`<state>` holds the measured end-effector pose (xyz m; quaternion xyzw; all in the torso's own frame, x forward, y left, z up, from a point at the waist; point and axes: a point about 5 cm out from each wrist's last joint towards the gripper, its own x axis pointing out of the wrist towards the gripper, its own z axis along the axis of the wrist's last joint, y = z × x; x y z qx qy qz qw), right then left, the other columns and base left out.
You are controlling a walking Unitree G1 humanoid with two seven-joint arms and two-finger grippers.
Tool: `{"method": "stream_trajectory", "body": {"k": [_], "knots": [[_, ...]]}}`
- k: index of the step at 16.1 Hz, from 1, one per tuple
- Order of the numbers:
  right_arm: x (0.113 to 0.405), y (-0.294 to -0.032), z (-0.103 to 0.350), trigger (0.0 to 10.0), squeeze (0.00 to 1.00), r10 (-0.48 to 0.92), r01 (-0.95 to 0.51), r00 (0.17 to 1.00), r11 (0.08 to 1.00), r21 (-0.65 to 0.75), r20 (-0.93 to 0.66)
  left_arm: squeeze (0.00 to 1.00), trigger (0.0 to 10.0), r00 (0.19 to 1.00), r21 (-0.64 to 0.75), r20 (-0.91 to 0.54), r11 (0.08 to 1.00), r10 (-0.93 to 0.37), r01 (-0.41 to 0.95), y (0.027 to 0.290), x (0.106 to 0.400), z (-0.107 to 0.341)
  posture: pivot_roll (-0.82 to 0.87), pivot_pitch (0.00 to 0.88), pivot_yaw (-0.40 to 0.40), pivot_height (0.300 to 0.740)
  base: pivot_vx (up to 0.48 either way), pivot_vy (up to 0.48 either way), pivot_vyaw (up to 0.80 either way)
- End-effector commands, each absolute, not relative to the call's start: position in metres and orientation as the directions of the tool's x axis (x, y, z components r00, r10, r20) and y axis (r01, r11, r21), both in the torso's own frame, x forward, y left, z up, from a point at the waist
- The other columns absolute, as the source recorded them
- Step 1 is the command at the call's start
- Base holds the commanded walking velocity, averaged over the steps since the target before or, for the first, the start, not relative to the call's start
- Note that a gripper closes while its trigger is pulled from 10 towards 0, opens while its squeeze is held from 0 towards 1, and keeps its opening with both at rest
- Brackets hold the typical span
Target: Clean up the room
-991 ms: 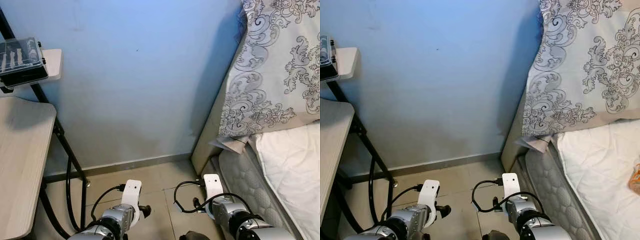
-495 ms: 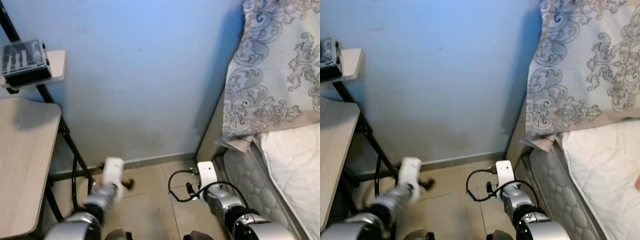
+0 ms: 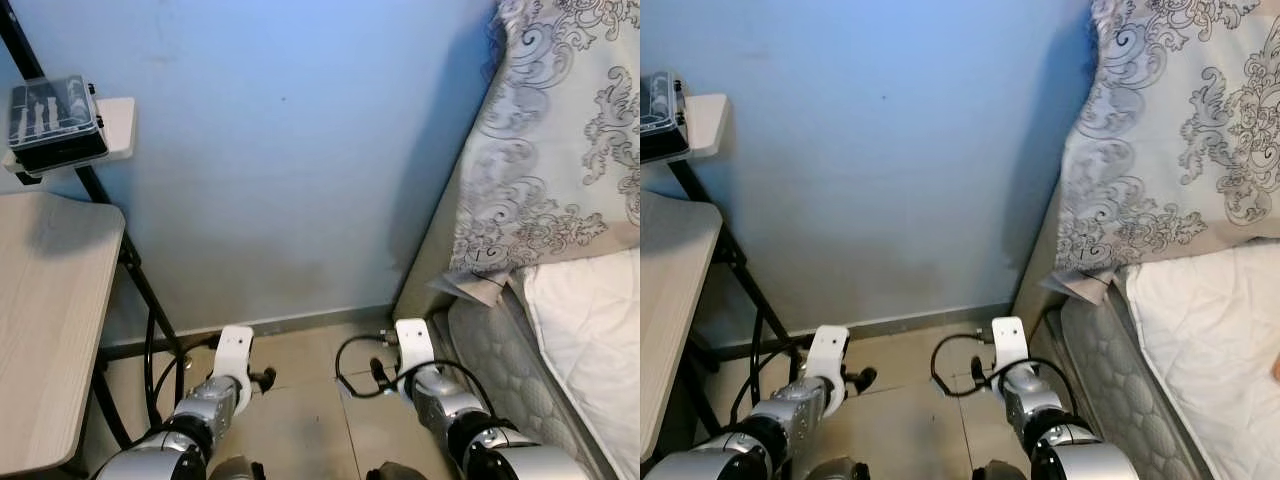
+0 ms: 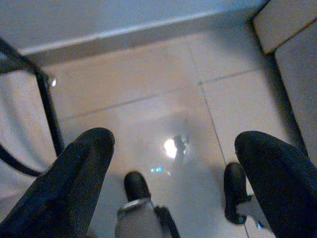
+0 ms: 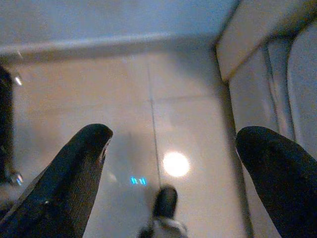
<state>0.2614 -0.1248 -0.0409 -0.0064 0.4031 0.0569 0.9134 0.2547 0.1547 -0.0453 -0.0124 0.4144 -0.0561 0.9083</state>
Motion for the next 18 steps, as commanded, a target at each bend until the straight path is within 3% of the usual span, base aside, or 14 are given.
{"method": "stream_trajectory", "body": {"k": [1, 5, 8, 10, 12, 15, 18], "knots": [[0.282, -0.122, -0.023, 10.0, 0.00, 0.128, -0.121, 0.747, 0.991, 0.056, -0.653, 0.00, 10.0, 0.740, -0.098, -0.657, 0.990, -0.144, 0.106, 0.148, 0.279, -0.025, -0.08, 0.000, -0.018, 0.698, 0.000, 0.000, 0.00], [0.324, -0.140, 0.042, 10.0, 0.00, 0.175, -0.167, 0.945, 0.985, 0.051, -0.275, 0.00, 10.0, 0.950, -0.116, -0.229, 0.975, -0.211, 0.188, 0.151, 0.326, 0.061, -0.06, 0.000, -0.022, 0.698, 0.000, 0.000, 0.00], [0.325, -0.157, 0.084, 10.0, 0.00, 0.152, -0.150, 0.987, 0.987, 0.049, -0.042, 0.00, 10.0, 0.968, -0.021, 0.012, 0.967, -0.252, 0.253, 0.155, 0.320, 0.115, -0.05, 0.000, -0.031, 0.698, 0.000, 0.000, 0.00], [0.300, -0.165, 0.091, 10.0, 0.00, 0.160, -0.158, 0.987, 0.986, -0.051, 0.032, 0.00, 10.0, 0.944, 0.046, 0.063, 0.946, -0.324, 0.322, 0.155, 0.288, 0.126, -0.05, 0.000, -0.036, 0.698, 0.000, 0.000, 0.00], [0.276, -0.171, 0.094, 10.0, 0.00, 0.153, -0.151, 0.988, 0.988, -0.035, 0.033, 0.00, 10.0, 0.934, 0.055, 0.065, 0.936, -0.350, 0.347, 0.151, 0.253, 0.133, -0.05, 0.000, -0.037, 0.698, 0.000, 0.000, 0.00], [0.274, -0.158, 0.083, 10.0, 0.00, 0.154, -0.153, 0.988, 0.988, 0.036, -0.031, 0.00, 10.0, 0.931, -0.021, 0.019, 0.931, -0.364, 0.365, 0.138, 0.256, 0.127, -0.04, 0.000, -0.032, 0.690, 0.000, 0.000, -0.14], [0.280, -0.148, 0.093, 10.0, 0.00, 0.181, -0.180, 0.983, 0.983, 0.039, -0.010, 0.00, 10.0, 0.908, 0.034, 0.019, 0.908, -0.419, 0.419, 0.135, 0.260, 0.135, -0.05, 0.000, -0.017, 0.664, 0.000, 0.000, -0.16]]}}
